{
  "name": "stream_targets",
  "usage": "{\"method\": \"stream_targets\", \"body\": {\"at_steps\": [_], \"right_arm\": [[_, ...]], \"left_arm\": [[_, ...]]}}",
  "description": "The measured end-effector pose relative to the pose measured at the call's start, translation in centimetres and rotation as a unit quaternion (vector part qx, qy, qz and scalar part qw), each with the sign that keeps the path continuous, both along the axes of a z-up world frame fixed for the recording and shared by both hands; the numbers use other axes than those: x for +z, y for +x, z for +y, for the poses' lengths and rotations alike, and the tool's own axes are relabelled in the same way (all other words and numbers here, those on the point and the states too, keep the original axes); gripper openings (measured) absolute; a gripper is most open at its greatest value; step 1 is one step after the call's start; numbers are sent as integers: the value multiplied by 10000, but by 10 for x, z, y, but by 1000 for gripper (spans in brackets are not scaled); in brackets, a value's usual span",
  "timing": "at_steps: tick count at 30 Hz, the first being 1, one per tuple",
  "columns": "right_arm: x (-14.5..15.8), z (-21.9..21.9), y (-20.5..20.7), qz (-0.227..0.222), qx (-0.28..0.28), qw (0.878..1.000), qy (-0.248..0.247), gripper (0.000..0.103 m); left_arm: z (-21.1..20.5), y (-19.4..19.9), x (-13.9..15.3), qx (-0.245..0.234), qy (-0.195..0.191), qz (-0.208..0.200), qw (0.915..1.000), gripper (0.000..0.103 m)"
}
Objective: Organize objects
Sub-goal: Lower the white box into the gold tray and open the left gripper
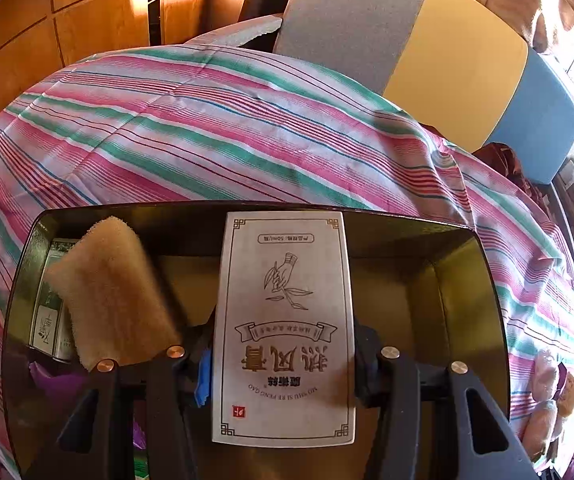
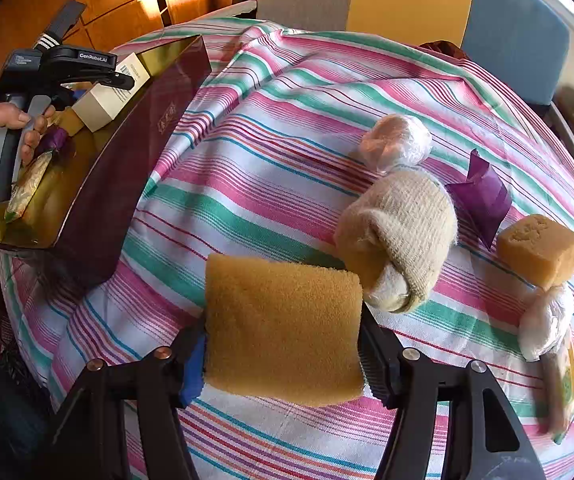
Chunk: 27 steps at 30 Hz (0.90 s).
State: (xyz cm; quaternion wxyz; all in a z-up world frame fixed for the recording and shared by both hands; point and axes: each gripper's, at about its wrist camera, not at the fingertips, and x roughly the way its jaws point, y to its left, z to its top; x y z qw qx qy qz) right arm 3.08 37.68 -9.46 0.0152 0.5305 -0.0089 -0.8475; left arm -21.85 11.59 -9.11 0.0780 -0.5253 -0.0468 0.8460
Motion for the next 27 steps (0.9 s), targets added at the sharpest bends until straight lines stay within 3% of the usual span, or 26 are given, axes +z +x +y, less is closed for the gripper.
{"method": "stream_targets", "body": {"at_steps": [5, 7, 9, 14, 20, 27], "right_arm": [[0, 0, 0, 0, -5, 10000, -5, 65], [0, 0, -1, 4, -10, 10000, -13, 65], [0, -1, -1, 5, -11, 10000, -16, 65], [0, -1, -1, 12, -15, 10000, -13, 66], [0, -1, -2, 27, -18, 10000, 19, 66], [0, -2, 0, 58, -50, 10000, 49, 66]], "left_arm": [[4, 3, -2, -108, 8, 11, 9999, 56], [5, 5, 3, -143, 97, 115, 9998, 67], [5, 8, 8, -181, 117, 167, 9996, 70], [8, 26, 29, -347, -30, 475, 9983, 71], [0, 80, 58, -617, -199, 1029, 9926, 71], [-24, 134, 72, -736, -182, 1253, 9892, 71]]}}
